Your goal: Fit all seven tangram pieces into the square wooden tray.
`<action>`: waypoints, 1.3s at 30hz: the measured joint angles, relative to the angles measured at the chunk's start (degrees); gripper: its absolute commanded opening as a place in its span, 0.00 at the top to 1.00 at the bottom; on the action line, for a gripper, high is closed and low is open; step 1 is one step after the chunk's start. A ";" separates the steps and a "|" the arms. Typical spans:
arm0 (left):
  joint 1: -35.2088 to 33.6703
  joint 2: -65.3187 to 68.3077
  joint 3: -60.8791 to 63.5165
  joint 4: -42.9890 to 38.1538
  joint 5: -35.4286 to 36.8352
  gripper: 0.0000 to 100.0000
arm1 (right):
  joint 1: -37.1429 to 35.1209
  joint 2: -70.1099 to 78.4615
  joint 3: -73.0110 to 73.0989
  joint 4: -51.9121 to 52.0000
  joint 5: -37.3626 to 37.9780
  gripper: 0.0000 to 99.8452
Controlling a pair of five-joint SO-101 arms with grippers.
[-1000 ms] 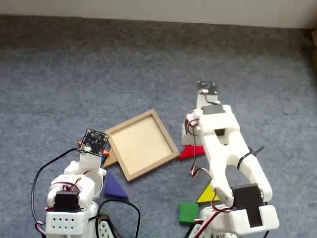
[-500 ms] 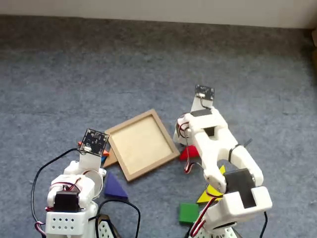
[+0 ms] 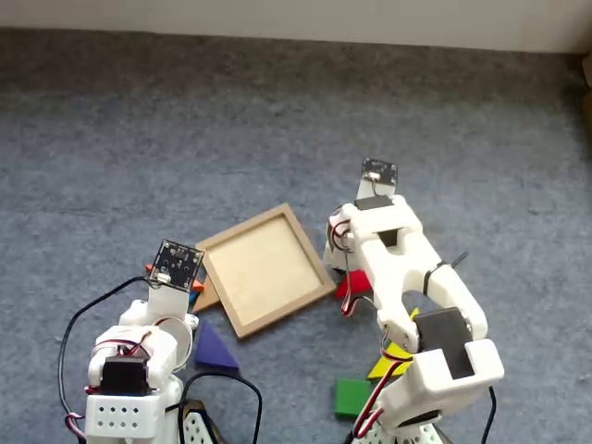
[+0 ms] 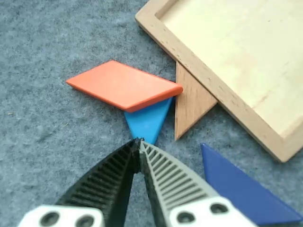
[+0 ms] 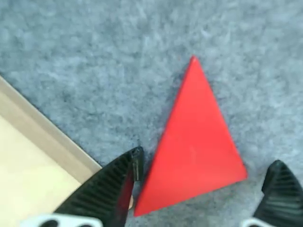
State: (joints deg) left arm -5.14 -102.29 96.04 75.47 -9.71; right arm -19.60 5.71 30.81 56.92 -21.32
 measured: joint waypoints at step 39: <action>0.00 0.00 0.00 0.00 0.00 0.99 | 3.78 -9.23 0.70 4.40 5.98 0.84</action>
State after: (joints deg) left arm -5.14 -102.29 96.04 75.47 -9.71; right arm -15.82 -3.52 31.52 61.32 -15.34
